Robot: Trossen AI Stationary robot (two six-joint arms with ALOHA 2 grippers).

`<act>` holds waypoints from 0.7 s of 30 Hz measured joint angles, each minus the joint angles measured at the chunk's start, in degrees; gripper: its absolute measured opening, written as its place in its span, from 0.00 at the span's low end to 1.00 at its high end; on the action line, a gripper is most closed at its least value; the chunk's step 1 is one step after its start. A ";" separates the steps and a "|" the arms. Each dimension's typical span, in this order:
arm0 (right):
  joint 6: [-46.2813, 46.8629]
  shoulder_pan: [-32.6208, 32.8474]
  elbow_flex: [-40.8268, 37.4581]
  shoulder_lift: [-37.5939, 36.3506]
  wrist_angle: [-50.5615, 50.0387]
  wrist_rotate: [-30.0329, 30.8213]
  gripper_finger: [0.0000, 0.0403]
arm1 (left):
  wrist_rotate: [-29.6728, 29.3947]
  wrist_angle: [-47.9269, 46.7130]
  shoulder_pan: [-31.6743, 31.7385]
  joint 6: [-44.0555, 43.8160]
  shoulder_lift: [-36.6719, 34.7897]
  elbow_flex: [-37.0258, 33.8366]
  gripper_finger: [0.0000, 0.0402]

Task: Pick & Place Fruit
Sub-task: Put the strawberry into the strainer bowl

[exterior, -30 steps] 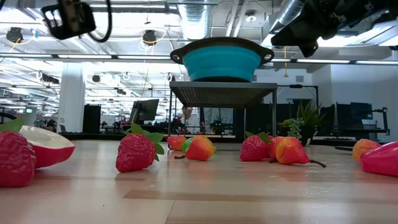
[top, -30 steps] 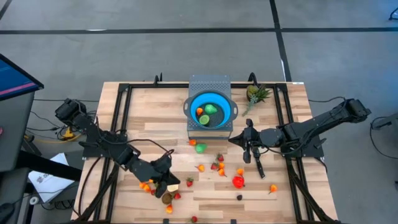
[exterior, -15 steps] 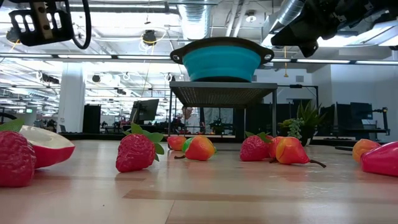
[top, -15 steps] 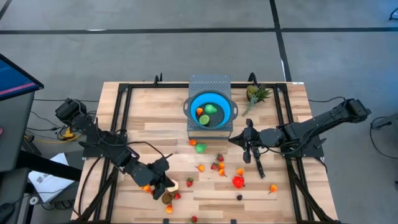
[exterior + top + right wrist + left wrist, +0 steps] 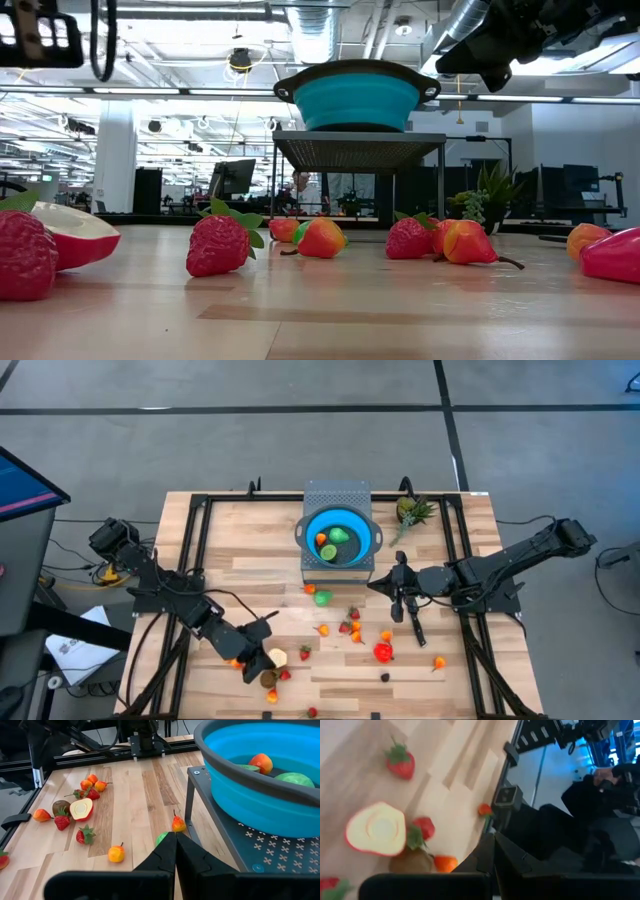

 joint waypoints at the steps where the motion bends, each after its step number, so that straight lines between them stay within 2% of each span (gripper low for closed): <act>1: -0.02 0.00 0.00 0.00 0.00 0.00 0.00 | 1.21 0.01 0.01 -0.39 0.01 0.00 0.00; 9: -0.06 0.00 0.00 0.00 -0.36 0.02 0.00 | 10.76 -0.02 0.00 -7.92 0.00 0.00 0.00; 14: -0.08 0.00 0.00 0.00 -2.33 0.07 0.00 | 11.17 -1.54 0.00 -10.73 0.00 0.00 0.00; 21: -0.04 -0.04 0.00 0.00 -3.92 0.07 0.00 | 9.41 -9.07 0.02 -10.75 0.02 0.00 0.00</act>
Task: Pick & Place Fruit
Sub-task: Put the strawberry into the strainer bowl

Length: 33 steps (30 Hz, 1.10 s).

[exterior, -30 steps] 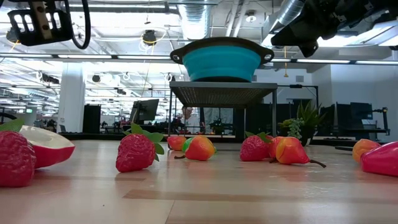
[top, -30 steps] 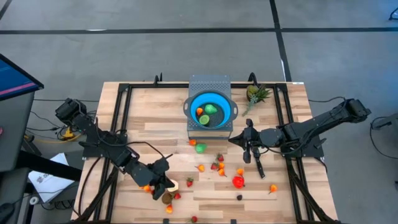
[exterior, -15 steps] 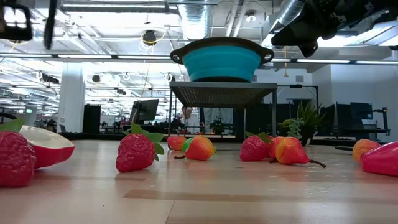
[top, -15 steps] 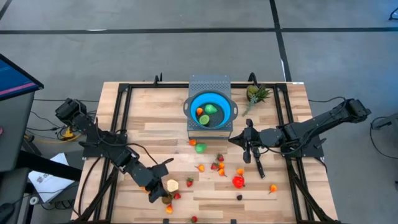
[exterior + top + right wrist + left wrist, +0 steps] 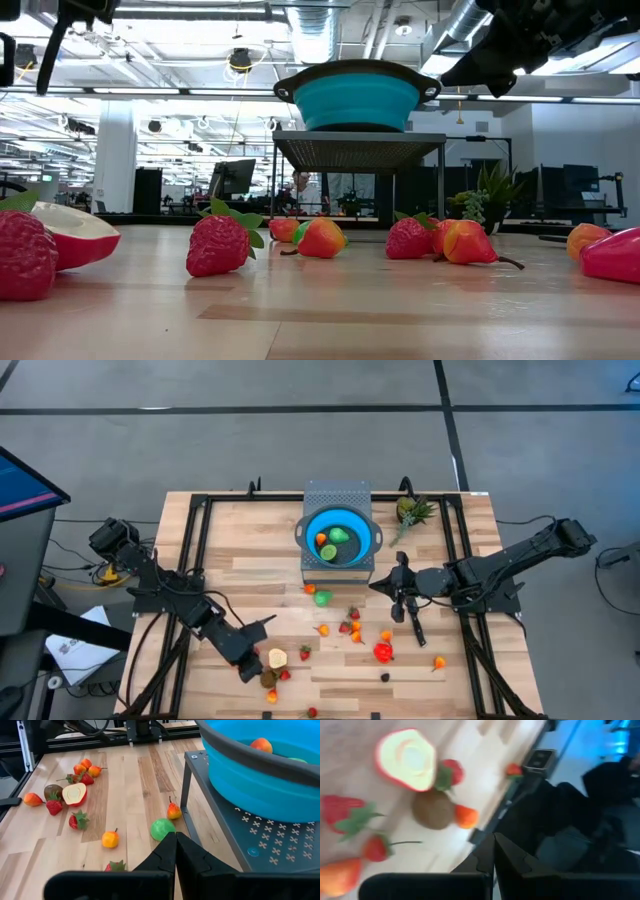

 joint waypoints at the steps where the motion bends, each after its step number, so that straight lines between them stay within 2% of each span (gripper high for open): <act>1: 0.00 0.00 0.00 0.00 -0.01 0.00 0.00 | -0.45 -1.02 0.00 0.02 0.00 0.00 0.00; 10: 0.11 0.01 0.00 0.00 -0.01 0.00 0.00 | -2.45 -9.08 -0.59 0.64 0.00 0.02 0.00; 14: 0.11 0.02 0.00 0.00 -0.01 0.00 0.00 | -2.44 -14.02 -1.86 -2.25 0.00 0.02 0.00; 17: 0.11 0.02 0.00 0.00 -0.01 0.00 0.00 | -2.94 -13.98 -2.45 -2.84 0.00 0.02 0.00; 24: 0.09 0.07 0.00 0.00 -0.01 0.00 0.00 | -8.23 -14.04 -2.41 -2.67 0.00 0.02 0.01; 28: 0.09 0.07 0.00 0.00 -0.14 0.00 0.00 | -8.67 -14.12 -2.43 -3.57 0.00 0.02 0.09; 33: 0.09 0.07 0.00 0.00 -0.78 0.00 0.00 | -8.67 -14.06 -2.42 -6.65 0.00 -1.05 0.26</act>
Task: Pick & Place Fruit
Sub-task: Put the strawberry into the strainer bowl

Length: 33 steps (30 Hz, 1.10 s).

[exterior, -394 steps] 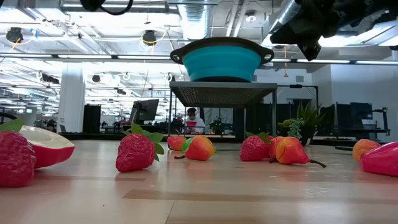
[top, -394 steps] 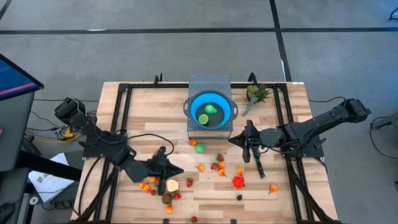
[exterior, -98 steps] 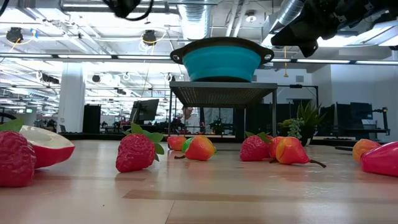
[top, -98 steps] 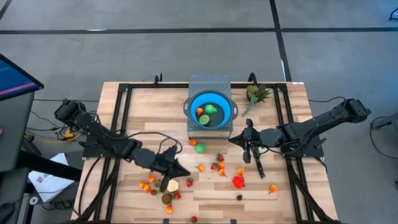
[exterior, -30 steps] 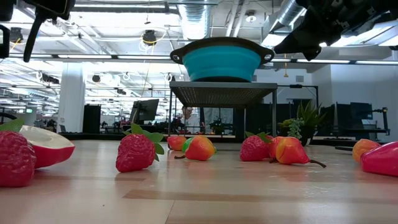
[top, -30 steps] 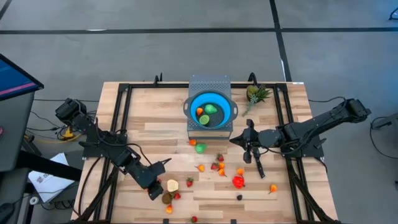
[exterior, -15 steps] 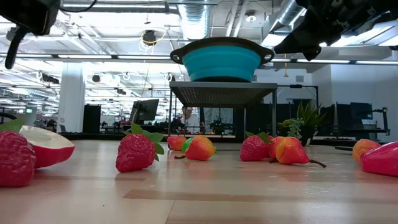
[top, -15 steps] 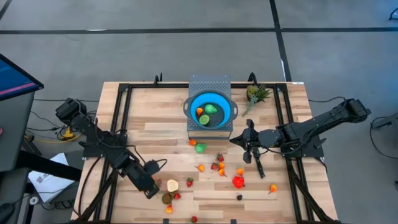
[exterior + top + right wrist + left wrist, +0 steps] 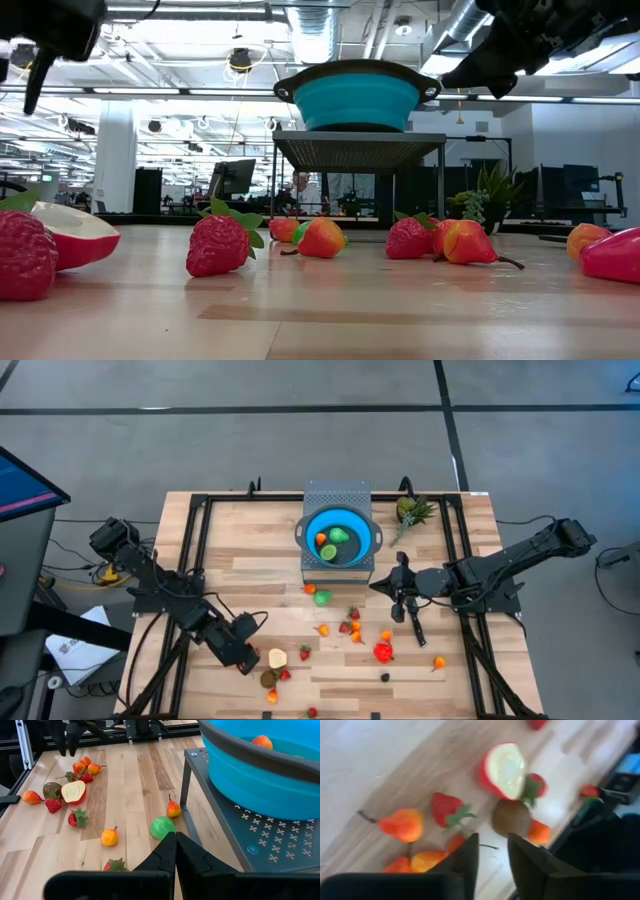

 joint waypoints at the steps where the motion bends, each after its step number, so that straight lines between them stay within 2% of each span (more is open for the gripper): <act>1: 0.01 -0.01 0.00 0.00 -0.14 0.00 0.00 | 0.07 -0.13 0.02 -0.99 0.00 -0.69 0.30; 6: 0.00 -0.02 0.00 0.00 -0.30 0.00 0.00 | 0.31 0.08 0.00 -4.90 0.00 -3.54 0.47; 11: 0.00 -0.02 0.00 0.00 -0.41 0.00 0.00 | 0.31 0.71 0.00 -5.26 0.00 -4.72 0.55; 23: 0.00 -0.02 0.00 0.00 -0.39 0.00 0.00 | 0.24 7.41 -0.30 -7.11 0.00 -4.70 0.47; 28: 0.04 -0.02 0.00 0.00 -0.39 0.00 0.00 | 0.18 8.20 -2.52 -11.63 0.00 -4.70 0.44; 33: 0.38 -0.06 0.00 0.00 -0.38 0.00 0.00 | -3.51 8.59 -5.24 -14.13 0.00 -4.70 0.42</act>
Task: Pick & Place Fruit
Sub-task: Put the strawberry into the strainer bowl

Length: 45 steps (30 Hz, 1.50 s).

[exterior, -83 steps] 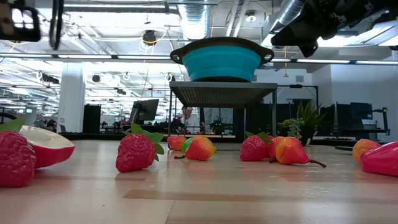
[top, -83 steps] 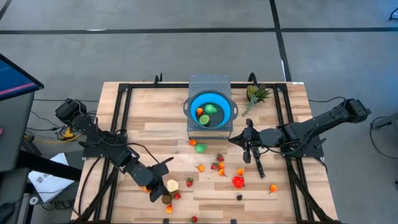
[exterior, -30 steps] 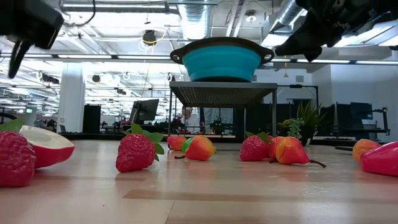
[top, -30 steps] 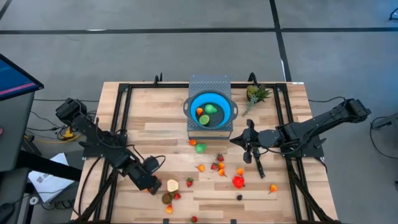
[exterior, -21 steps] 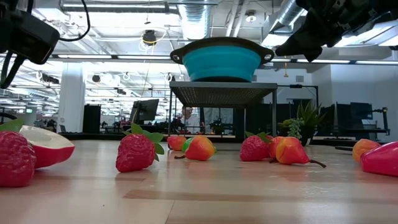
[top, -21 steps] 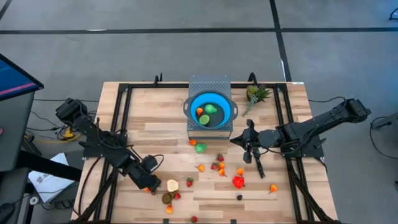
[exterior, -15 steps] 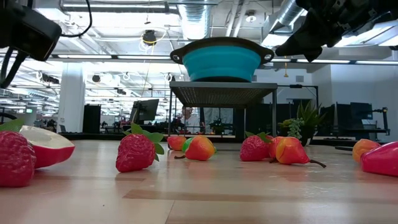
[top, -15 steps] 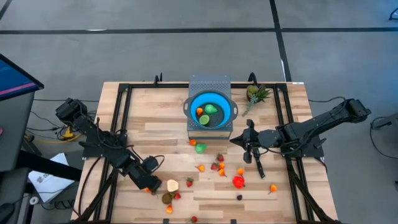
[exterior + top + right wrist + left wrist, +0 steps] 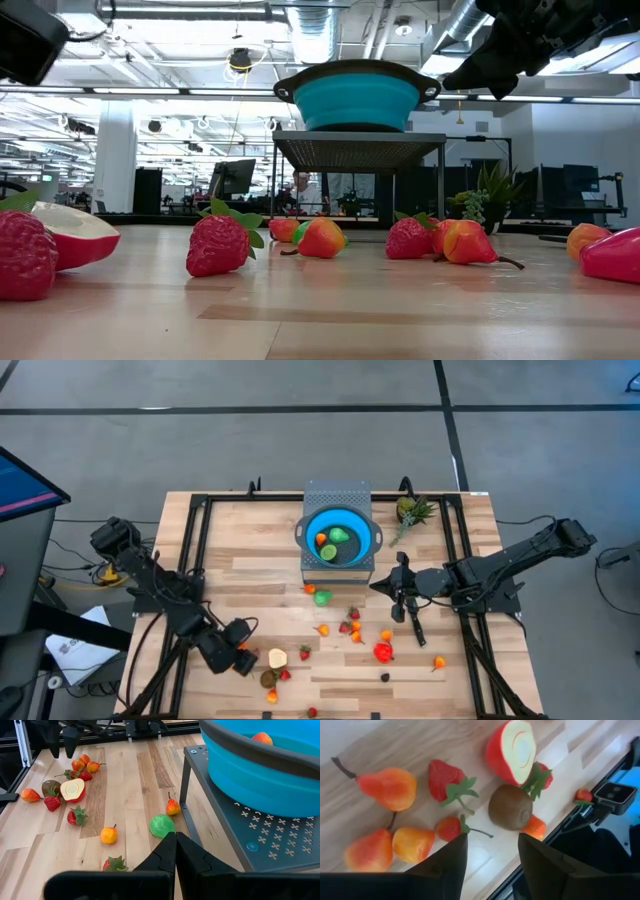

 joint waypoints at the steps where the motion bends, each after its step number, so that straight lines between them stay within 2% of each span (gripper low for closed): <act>1: 0.11 -0.01 0.00 0.00 -0.01 0.00 0.00 | -1.00 0.14 -0.26 -0.05 0.00 0.00 0.42; 7: 0.13 -0.01 0.00 0.00 0.01 -0.02 0.00 | -2.80 0.56 -0.34 -0.01 0.04 0.00 0.41; 13: 0.13 0.05 0.00 0.00 0.01 -0.02 0.00 | -2.96 1.86 -0.34 -0.01 2.98 0.00 0.41; 20: 0.11 0.03 0.00 0.00 -0.07 0.00 0.00 | -0.16 4.67 -0.34 -0.03 7.02 0.00 0.39; 28: 0.08 0.03 0.00 -0.02 -0.07 0.00 0.00 | -0.80 4.89 -0.10 -0.23 9.89 0.00 0.39; 45: 0.06 0.03 0.00 -0.02 -0.07 0.00 0.00 | -1.47 4.97 -0.10 -4.90 10.29 0.00 0.38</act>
